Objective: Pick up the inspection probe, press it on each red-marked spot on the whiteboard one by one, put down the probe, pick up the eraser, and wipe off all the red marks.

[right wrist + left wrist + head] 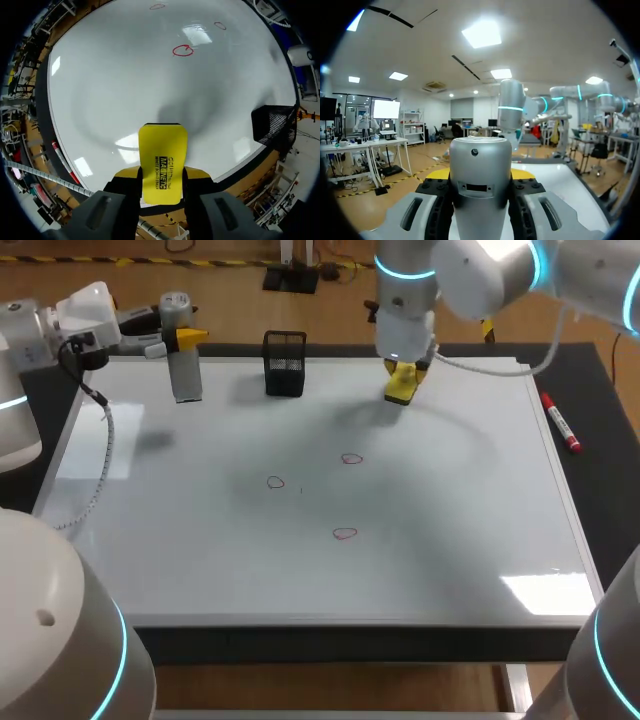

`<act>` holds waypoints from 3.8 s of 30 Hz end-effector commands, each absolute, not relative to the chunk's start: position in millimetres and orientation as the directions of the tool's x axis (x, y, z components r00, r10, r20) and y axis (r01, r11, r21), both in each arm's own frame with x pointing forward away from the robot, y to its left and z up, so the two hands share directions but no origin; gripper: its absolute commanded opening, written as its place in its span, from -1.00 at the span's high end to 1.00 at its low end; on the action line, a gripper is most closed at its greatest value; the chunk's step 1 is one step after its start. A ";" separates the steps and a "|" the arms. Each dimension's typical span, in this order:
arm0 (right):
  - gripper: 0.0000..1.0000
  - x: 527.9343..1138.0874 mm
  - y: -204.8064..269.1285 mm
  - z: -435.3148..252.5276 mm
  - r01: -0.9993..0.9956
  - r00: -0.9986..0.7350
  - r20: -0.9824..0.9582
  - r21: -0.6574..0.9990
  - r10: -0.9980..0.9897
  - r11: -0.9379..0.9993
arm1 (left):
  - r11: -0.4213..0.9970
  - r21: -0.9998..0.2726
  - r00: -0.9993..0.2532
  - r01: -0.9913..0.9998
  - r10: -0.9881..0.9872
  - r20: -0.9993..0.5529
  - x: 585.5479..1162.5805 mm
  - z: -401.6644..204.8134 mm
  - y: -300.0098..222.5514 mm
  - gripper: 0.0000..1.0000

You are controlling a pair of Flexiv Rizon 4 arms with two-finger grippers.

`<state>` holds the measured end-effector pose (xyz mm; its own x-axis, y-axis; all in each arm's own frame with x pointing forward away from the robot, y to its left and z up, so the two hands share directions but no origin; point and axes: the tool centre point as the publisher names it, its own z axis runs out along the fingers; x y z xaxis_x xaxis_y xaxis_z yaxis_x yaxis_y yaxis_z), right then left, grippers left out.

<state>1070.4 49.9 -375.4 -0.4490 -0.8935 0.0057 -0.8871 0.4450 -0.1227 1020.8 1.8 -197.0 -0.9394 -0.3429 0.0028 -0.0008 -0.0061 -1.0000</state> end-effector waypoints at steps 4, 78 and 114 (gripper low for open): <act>1.00 1032.6 -9.5 -370.6 -0.851 -0.510 -0.021 -0.128 -0.860 0.508 | -0.006 -1.000 -0.938 0.000 -0.345 0.002 1020.4 -196.1 1.4 1.00; 1.00 1003.2 -50.9 -382.9 -0.770 -0.635 -0.005 -0.072 -0.772 0.634 | -0.133 -0.990 -0.997 0.049 -0.069 -0.040 863.9 -229.9 -124.0 1.00; 1.00 1003.2 -50.9 -382.9 -0.770 -0.635 -0.005 -0.072 -0.772 0.634 | -0.122 -0.992 -0.999 0.039 -0.010 -0.038 876.8 -271.2 -133.9 1.00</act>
